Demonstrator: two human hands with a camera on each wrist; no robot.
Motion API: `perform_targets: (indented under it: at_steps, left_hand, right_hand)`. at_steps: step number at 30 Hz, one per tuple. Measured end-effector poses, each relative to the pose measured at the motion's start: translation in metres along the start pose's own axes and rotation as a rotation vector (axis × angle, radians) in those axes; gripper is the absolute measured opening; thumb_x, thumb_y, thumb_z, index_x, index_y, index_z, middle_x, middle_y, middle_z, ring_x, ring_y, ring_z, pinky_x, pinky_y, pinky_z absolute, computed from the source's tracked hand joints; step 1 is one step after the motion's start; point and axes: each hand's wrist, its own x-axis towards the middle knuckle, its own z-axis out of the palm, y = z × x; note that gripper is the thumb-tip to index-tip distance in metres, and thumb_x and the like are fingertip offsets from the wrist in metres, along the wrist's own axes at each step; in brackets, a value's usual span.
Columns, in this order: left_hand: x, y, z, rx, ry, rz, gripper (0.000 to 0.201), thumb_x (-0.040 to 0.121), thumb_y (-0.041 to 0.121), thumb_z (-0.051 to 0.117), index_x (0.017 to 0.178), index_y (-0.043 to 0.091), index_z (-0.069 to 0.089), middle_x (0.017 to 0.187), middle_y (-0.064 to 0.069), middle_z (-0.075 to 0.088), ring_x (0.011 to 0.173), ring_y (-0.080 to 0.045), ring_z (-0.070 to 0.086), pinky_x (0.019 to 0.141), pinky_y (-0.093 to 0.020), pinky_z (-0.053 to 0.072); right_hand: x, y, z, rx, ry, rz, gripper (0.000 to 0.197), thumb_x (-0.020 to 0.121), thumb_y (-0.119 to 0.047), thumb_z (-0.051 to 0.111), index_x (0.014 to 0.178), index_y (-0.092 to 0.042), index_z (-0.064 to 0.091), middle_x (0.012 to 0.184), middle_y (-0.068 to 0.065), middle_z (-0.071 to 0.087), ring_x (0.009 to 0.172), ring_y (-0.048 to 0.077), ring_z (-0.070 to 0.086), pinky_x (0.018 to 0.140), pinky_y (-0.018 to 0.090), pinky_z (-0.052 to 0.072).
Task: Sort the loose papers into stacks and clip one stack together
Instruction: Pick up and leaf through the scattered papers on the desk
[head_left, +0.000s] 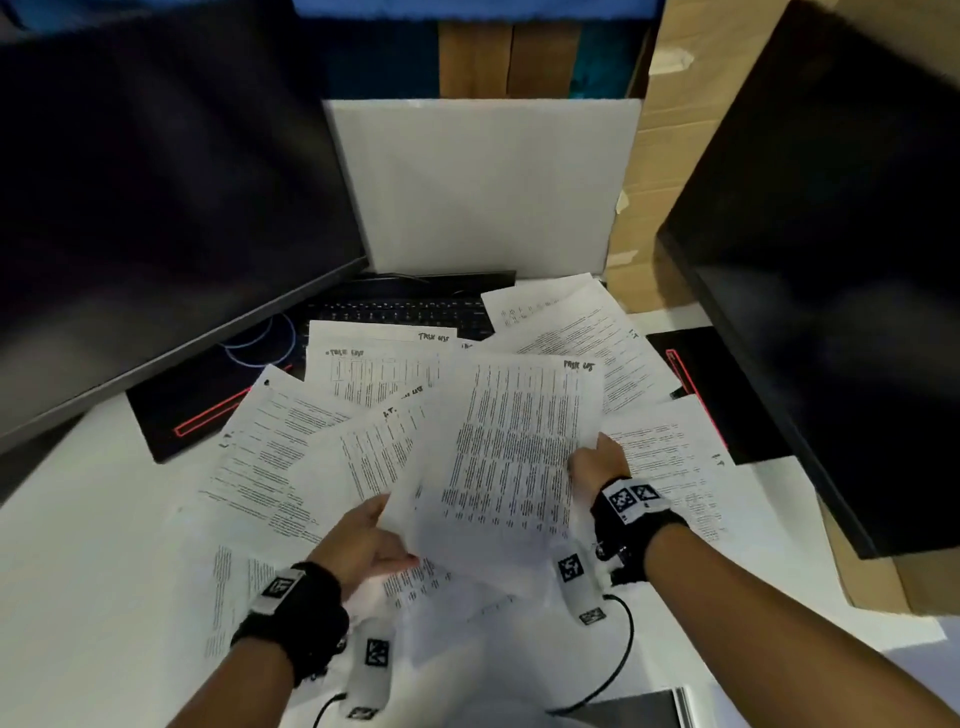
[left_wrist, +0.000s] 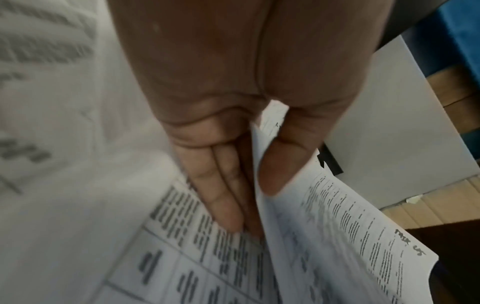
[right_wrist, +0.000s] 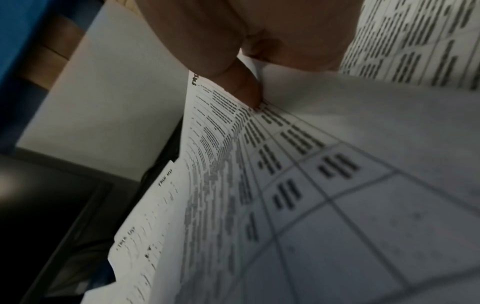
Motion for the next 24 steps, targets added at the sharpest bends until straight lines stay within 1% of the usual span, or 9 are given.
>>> perform_targets:
  at_steps: [2,4,6,10,13,16,20,22,24]
  left_hand:
    - [-0.005,0.004,-0.006,-0.011,-0.059,-0.025,0.057,0.072,-0.013,0.049,0.122,0.013,0.059,0.119,-0.015,0.068,0.108,-0.037,0.065,0.090,-0.044,0.056]
    - [-0.004,0.011,-0.010,-0.020,-0.062,-0.024,0.056,0.064,0.004,0.054,0.119,0.014,0.063,0.116,-0.014,0.070,0.107,-0.037,0.065,0.087,-0.043,0.056]
    - [-0.003,0.022,-0.004,0.041,-0.032,-0.006,0.046,0.070,0.015,0.060,0.116,0.012,0.066,0.113,-0.016,0.070,0.105,-0.036,0.065,0.086,-0.044,0.055]
    - [0.007,0.042,0.018,0.378,0.125,0.073,0.022,0.094,0.022,0.059,0.115,0.017,0.058,0.110,0.000,0.064,0.099,-0.023,0.060,0.084,-0.030,0.044]
    - [0.017,0.044,0.030,0.607,0.093,0.116,0.017,0.096,0.024,0.055,0.112,0.019,0.054,0.108,-0.007,0.066,0.092,-0.023,0.062,0.081,-0.035,0.050]
    - [0.019,0.042,0.035,0.706,0.096,0.167,0.022,0.093,0.020,0.059,0.113,0.021,0.052,0.108,-0.002,0.064,0.097,-0.022,0.062,0.087,-0.037,0.051]
    - [0.012,0.035,0.024,0.491,0.057,0.279,0.032,0.091,0.019,0.063,0.122,0.023,0.057,0.114,0.005,0.068,0.109,-0.018,0.063,0.097,-0.038,0.048]
    - [0.008,0.032,0.015,0.368,0.029,0.304,0.045,0.088,0.020,0.068,0.131,0.027,0.055,0.121,0.006,0.068,0.113,-0.014,0.062,0.101,-0.037,0.047]
    - [0.004,0.035,0.012,0.320,0.009,0.334,0.041,0.087,0.010,0.067,0.124,0.027,0.060,0.116,0.006,0.070,0.107,-0.010,0.065,0.094,-0.027,0.050]
  right_hand:
    - [0.000,0.001,0.005,-0.035,0.000,0.017,0.023,0.087,0.006,0.037,0.075,-0.007,0.051,0.070,0.005,0.051,0.063,0.020,0.047,0.059,0.027,0.045]
    - [-0.001,0.002,0.006,-0.112,-0.025,0.030,0.024,0.090,0.003,0.037,0.072,-0.007,0.049,0.068,0.004,0.049,0.060,0.019,0.045,0.056,0.025,0.039]
    - [-0.002,0.005,0.008,-0.192,-0.049,0.033,0.032,0.092,-0.001,0.037,0.062,-0.010,0.043,0.063,0.004,0.046,0.055,0.017,0.041,0.049,0.024,0.032]
    - [-0.008,0.006,0.009,-0.226,-0.070,0.041,0.033,0.091,0.000,0.038,0.060,-0.010,0.040,0.059,0.005,0.043,0.051,0.016,0.038,0.045,0.023,0.028]
    - [-0.010,0.006,0.011,-0.227,-0.109,0.048,0.023,0.091,-0.002,0.042,0.069,-0.006,0.048,0.063,0.009,0.047,0.051,0.017,0.040,0.045,0.022,0.029]
    - [-0.010,0.006,0.012,-0.172,-0.137,0.067,0.022,0.088,-0.001,0.045,0.067,-0.008,0.045,0.063,0.008,0.046,0.051,0.018,0.040,0.045,0.022,0.030]
    - [-0.010,0.000,0.008,-0.079,-0.069,0.082,0.003,0.080,-0.010,0.058,0.081,-0.009,0.055,0.074,0.007,0.058,0.060,0.017,0.051,0.053,0.023,0.039]
    - [-0.010,-0.006,0.006,0.024,-0.036,0.058,0.031,0.071,-0.023,0.066,0.098,-0.008,0.060,0.088,0.004,0.064,0.070,0.018,0.057,0.062,0.026,0.046]
    - [-0.011,-0.016,0.003,0.191,-0.037,0.040,0.053,0.073,-0.021,0.068,0.122,-0.010,0.050,0.109,-0.003,0.054,0.092,0.018,0.053,0.079,0.031,0.044]
